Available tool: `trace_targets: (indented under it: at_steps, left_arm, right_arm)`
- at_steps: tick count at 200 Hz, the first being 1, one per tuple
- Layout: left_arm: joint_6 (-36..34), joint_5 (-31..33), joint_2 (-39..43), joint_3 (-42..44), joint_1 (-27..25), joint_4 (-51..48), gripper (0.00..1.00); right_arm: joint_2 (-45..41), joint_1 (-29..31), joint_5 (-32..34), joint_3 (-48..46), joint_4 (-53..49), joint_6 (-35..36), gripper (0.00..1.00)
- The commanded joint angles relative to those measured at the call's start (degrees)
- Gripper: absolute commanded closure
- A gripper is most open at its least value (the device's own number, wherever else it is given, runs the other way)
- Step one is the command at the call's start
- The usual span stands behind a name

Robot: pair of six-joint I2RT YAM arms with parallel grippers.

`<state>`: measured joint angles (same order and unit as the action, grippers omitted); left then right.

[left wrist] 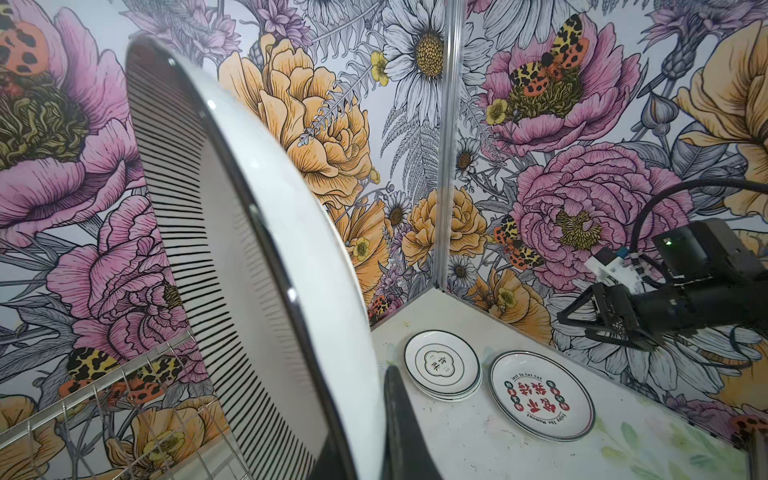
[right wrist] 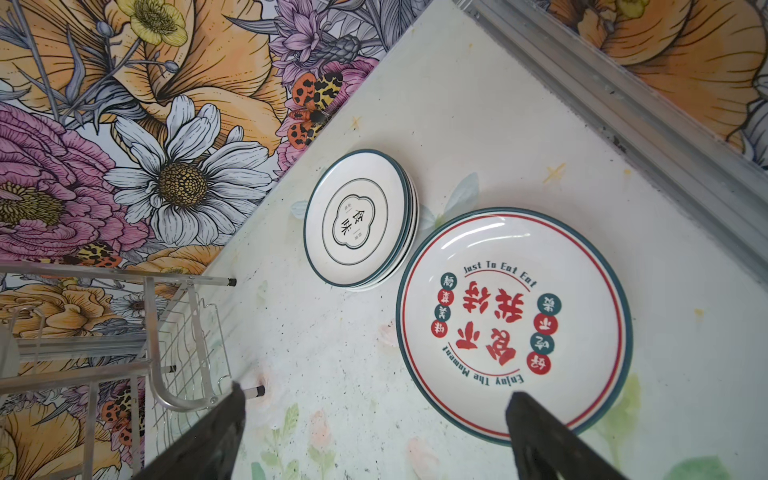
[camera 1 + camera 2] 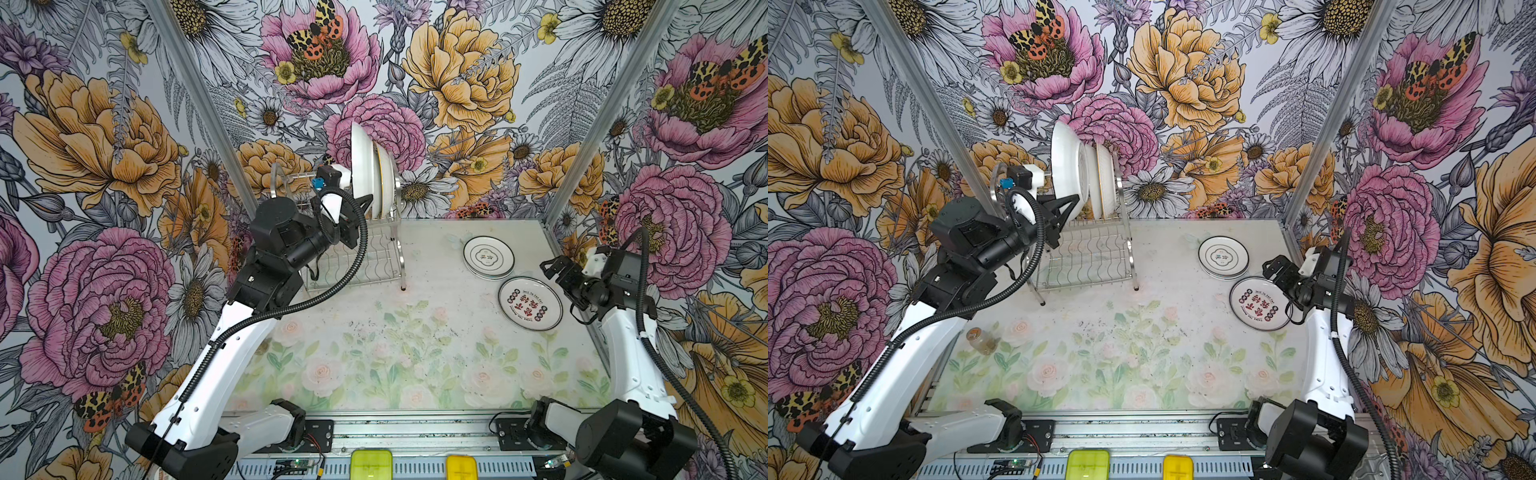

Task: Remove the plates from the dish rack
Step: 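Lift the black-striped plate up out of the rack with the left gripper, then swing the plate toward the right gripper while the right gripper reaches toward it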

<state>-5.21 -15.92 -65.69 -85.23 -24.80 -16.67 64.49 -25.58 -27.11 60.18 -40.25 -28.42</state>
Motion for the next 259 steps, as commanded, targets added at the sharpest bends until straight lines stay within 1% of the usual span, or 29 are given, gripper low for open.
trace_targets:
  at_steps: [1,21,47,74,113,139,141,156,171,182,204,223,237,259]
  left_arm:
    - [-3.14,2.87,3.00,-0.73,-0.11,6.73,1.00]
    - [-3.04,3.70,4.34,-0.23,-1.33,6.36,1.00]
    - [-5.15,6.79,5.96,0.46,-5.11,4.77,1.00]
    - [-8.83,12.86,7.63,1.10,-11.53,1.88,1.00]
    - [-11.18,19.85,9.71,3.78,-21.29,0.10,1.00]
    - [-14.31,27.76,9.09,5.92,-29.80,-1.15,1.00]
    - [-14.54,29.49,8.91,5.99,-30.49,-1.28,1.00]
    - [-17.02,36.76,6.88,6.79,-35.75,-2.09,1.00]
    - [-18.96,42.87,3.86,7.68,-39.52,-2.52,1.00]
    - [-19.63,45.71,1.47,7.94,-40.73,-2.92,1.00]
    - [-20.68,48.69,-3.48,7.97,-41.30,-2.85,1.00]
    - [-22.11,50.69,-7.46,7.15,-41.26,-2.43,1.00]
    - [-23.54,52.10,-10.61,6.36,-41.30,-1.81,1.00]
    - [-25.49,52.28,-14.58,5.37,-40.92,-0.36,1.00]
  right_arm:
    - [-1.92,-0.43,-1.93,0.66,-1.14,-0.58,0.01]
    - [-2.61,-0.43,-2.47,0.37,-1.41,-0.60,0.01]
    - [-2.71,-0.43,-4.20,0.71,-1.47,-1.52,0.01]
    - [-2.44,-0.35,-6.08,1.36,-1.41,-2.37,0.01]
    - [-2.35,-0.26,-9.09,2.09,-1.54,-5.40,0.01]
    - [-2.13,0.09,-10.39,3.46,-1.63,-7.81,0.01]
    - [-2.10,0.14,-10.41,3.58,-1.66,-7.92,0.01]
    - [-2.00,0.44,-11.15,4.94,-1.81,-8.94,0.01]
    - [-2.24,0.69,-11.46,6.04,-1.76,-10.25,0.01]
    - [-2.51,0.96,-11.61,6.86,-1.76,-11.16,0.01]
    - [-3.37,1.99,-11.84,9.03,-2.24,-12.51,0.01]
    - [-4.08,3.93,-9.83,11.66,-4.12,-12.53,0.01]
    - [-4.28,6.07,-6.76,14.15,-6.52,-11.77,0.01]
    - [-3.94,10.06,-4.12,17.55,-8.07,-11.56,0.01]
